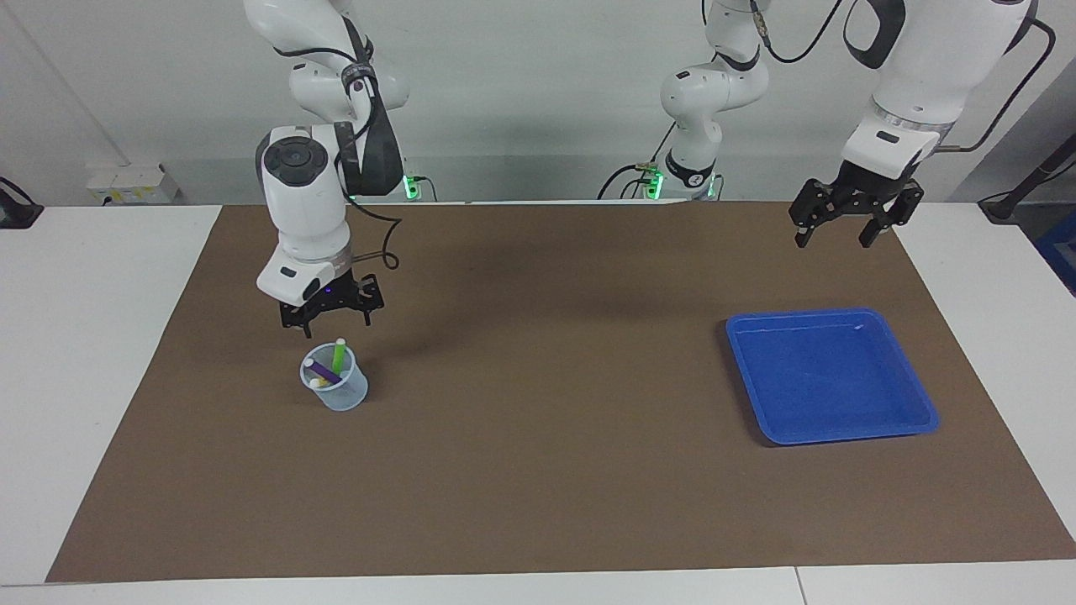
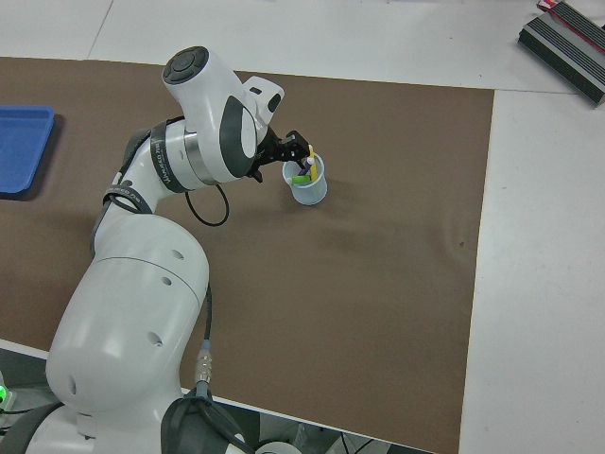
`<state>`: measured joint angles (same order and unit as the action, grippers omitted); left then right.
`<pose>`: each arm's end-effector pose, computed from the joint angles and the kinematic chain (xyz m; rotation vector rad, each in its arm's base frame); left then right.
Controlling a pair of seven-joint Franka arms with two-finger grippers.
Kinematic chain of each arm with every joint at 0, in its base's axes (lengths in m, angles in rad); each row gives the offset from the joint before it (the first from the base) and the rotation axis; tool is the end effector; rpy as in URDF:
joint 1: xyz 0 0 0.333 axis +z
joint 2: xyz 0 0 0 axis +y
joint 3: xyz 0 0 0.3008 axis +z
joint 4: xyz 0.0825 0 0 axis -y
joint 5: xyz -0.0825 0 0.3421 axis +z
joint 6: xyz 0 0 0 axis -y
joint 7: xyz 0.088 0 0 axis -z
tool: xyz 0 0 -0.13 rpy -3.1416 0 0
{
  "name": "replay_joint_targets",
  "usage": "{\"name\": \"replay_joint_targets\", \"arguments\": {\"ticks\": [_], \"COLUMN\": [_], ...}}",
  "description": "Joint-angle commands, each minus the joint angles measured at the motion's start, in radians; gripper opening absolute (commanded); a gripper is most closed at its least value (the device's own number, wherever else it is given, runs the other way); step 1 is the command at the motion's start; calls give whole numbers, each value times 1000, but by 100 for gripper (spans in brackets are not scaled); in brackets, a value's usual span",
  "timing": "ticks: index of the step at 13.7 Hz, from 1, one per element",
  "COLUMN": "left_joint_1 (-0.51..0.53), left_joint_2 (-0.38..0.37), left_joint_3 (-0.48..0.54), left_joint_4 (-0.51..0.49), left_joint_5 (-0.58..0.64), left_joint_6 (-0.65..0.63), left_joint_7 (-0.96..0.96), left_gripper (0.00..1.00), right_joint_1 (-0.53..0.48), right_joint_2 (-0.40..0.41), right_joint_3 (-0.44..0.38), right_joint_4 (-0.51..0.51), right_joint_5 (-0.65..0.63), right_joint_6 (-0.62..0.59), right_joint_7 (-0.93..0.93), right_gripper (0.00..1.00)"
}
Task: Right arm passes pens to left for tray arrangement
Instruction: 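Move the right gripper toward the white pen cup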
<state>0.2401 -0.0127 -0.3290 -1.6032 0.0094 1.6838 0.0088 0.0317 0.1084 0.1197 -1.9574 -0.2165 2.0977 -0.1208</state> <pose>0.5202 -0.0463 0.5890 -3.1247 0.1540 -0.1457 0.5437 0.0668 0.4077 2.9131 0.5563 0.0533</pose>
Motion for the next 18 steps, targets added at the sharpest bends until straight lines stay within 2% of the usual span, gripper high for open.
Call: {"name": "replay_joint_targets", "arguments": {"ticks": [1,4,8,11,18], "left_joint_1": [-4,-4,-4,-4,-4], "left_joint_2": [-27,-27,-27,-27,-27], "left_joint_3": [8,8,10,8,8], "left_joint_4": [-26,-26,-26,-26,-26], "left_joint_5": [-11,-11,-11,-11,-11], "left_joint_6": [-6,-7,-7,-6,-7], "left_joint_7": [2,2,2,2,0], "left_gripper": [100,100,100,100,100], "right_joint_1": [-3,-1,66,62,56], "right_joint_2": [8,8,10,8,0], "right_joint_3": [0,0,0,0,0], "right_joint_4": [-37,-38,-40,-52,-87], "right_joint_5": [-52,-83,-152,-168,-205], "right_joint_6": [57,58,58,59,84], "right_joint_7": [-43,-68,-65,-72,-76], "right_gripper": [100,92,90,88,60]}}
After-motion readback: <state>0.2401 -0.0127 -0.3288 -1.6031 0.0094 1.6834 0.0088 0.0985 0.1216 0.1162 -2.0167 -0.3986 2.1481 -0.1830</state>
